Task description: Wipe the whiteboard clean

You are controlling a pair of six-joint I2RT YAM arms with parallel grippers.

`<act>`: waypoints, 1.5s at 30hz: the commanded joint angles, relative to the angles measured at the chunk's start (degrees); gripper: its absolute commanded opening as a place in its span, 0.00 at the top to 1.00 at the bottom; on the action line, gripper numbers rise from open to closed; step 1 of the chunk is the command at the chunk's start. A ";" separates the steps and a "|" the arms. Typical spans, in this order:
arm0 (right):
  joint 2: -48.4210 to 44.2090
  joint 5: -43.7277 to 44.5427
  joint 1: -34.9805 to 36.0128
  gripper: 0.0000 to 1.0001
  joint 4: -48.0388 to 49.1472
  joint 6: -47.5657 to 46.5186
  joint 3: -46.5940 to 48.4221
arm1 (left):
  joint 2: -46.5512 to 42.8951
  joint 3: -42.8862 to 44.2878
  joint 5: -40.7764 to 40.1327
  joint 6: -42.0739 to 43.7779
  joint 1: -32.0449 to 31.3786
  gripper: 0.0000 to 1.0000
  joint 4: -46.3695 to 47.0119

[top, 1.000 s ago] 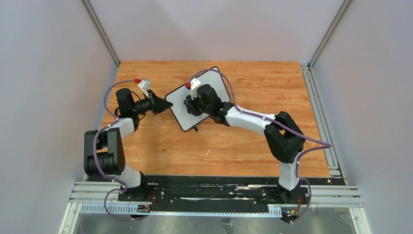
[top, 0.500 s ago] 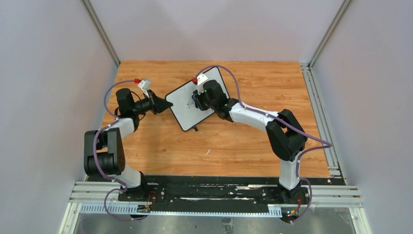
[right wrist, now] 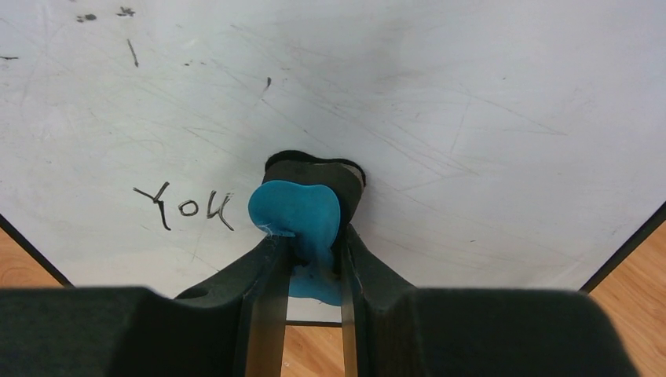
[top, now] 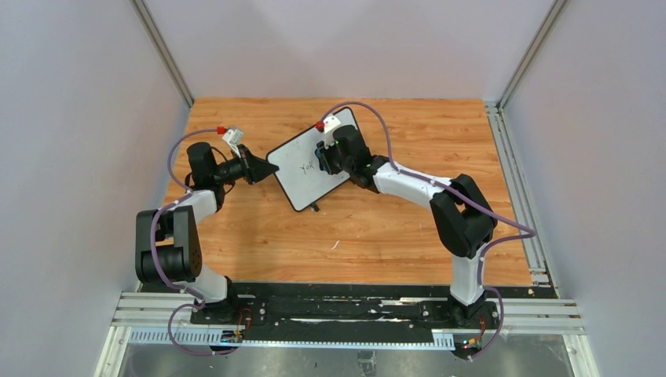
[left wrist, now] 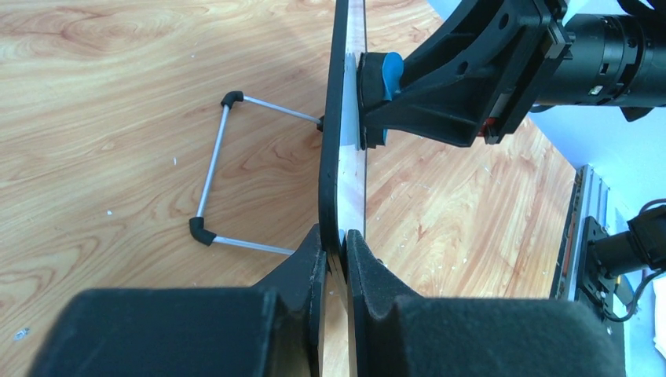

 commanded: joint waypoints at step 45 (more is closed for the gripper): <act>1.57 -1.06 -1.23 0.99 0.96 1.69 -0.45 | 0.53 -0.47 -0.83 6.31 -0.43 1.00 -3.89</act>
